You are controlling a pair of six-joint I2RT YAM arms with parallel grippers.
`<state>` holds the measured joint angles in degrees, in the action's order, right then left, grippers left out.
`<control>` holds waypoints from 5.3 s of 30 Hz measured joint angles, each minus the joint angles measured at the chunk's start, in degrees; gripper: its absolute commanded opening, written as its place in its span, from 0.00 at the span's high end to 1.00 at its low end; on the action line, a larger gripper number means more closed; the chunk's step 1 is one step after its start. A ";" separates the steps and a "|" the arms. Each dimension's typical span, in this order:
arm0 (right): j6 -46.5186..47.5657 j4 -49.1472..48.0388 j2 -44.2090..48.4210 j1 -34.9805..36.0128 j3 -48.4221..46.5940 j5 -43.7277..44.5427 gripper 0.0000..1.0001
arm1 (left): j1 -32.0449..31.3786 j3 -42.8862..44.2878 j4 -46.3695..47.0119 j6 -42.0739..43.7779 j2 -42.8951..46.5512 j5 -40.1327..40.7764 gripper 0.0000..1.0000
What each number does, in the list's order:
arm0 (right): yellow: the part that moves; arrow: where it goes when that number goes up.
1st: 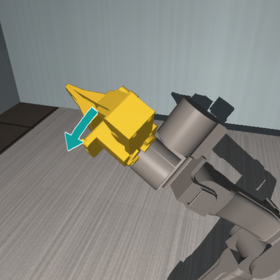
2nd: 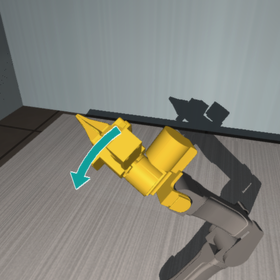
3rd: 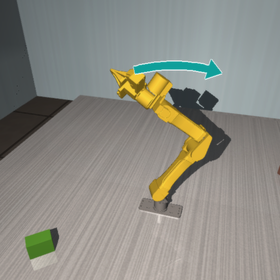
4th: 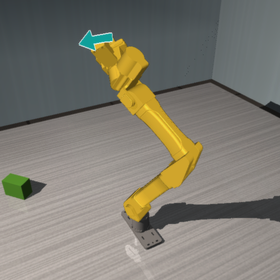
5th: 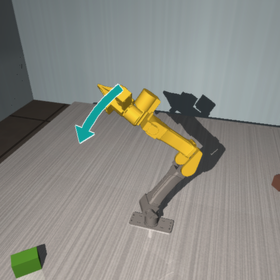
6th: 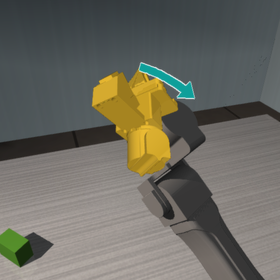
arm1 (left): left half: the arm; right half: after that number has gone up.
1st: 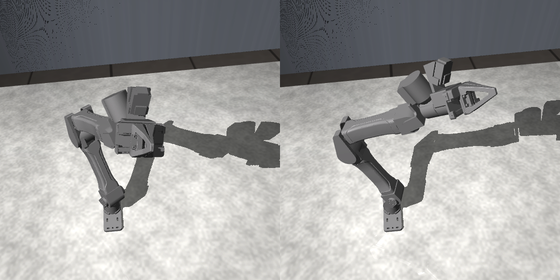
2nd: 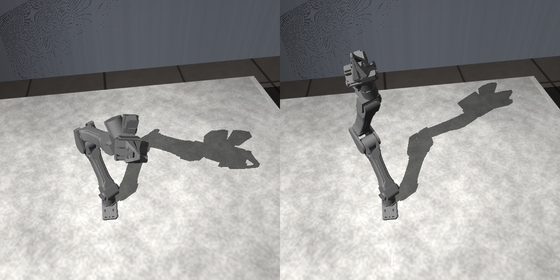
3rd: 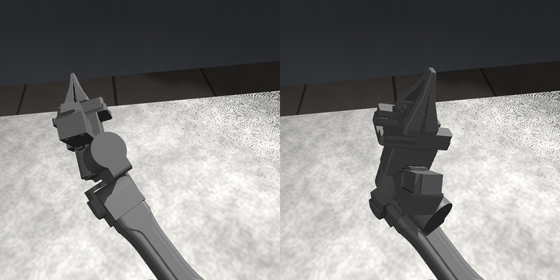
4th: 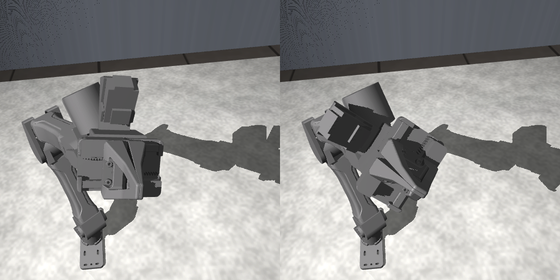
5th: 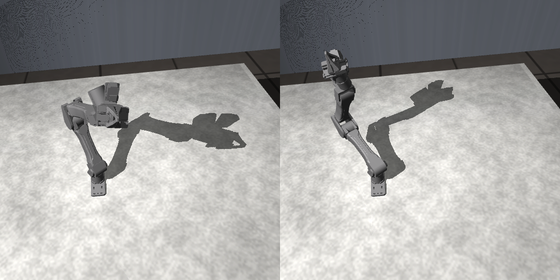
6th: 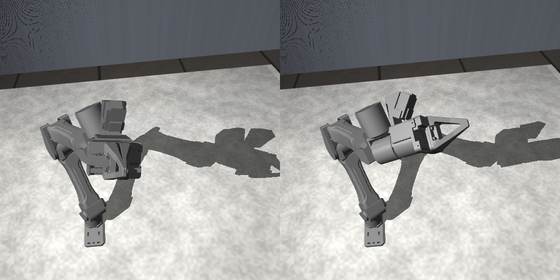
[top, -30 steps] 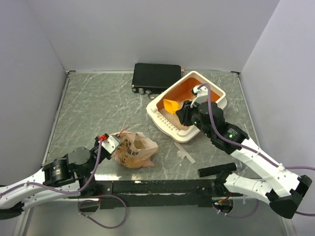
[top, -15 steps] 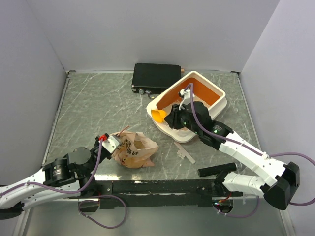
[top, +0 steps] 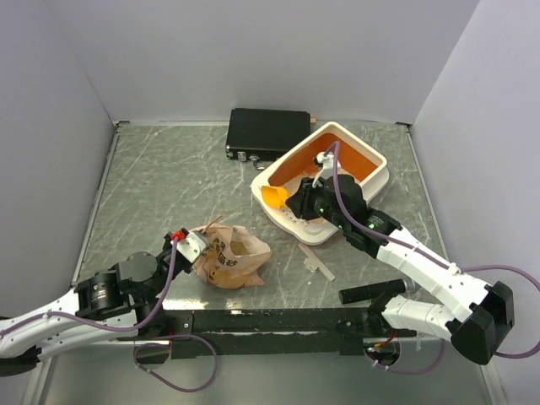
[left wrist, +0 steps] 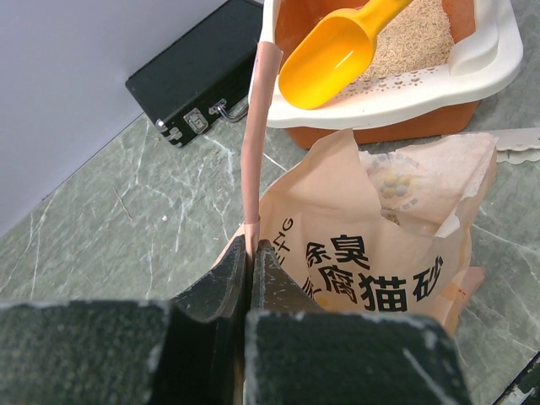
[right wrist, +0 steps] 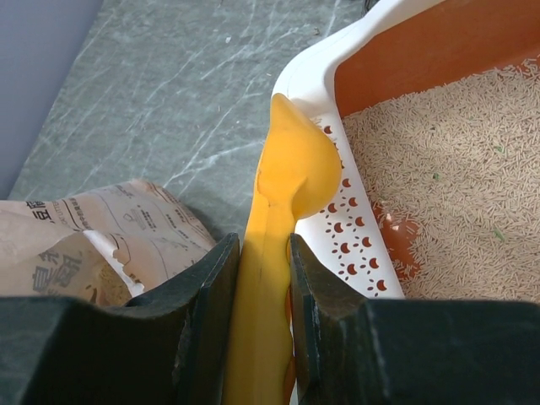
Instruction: Fill the litter box with clean litter
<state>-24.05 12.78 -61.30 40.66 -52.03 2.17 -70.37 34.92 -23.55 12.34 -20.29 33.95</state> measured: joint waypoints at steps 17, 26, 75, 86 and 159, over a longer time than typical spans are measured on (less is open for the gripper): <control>-0.94 4.94 4.57 -6.32 5.20 5.42 1.00 | 0.00 0.00 0.22 0.00 -0.61 0.22 0.99; 0.26 5.95 9.29 -6.58 6.47 5.38 1.00 | 0.00 0.00 0.28 0.00 -0.66 0.37 0.99; -8.70 23.67 -14.93 7.02 -20.79 -23.47 1.00 | 0.00 2.27 0.31 1.64 -5.46 1.42 0.99; -7.61 38.91 -33.29 13.22 -39.32 -16.57 1.00 | 0.00 2.27 -0.26 1.68 -4.11 -0.22 0.99; -57.05 -33.83 24.13 -2.47 39.36 -32.13 1.00 | -0.33 -3.80 6.08 4.98 2.71 -0.11 0.99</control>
<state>-81.10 -21.06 -37.17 38.20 -12.67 -29.95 -70.70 31.11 -17.47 17.32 -17.58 33.85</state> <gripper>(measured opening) 0.325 0.036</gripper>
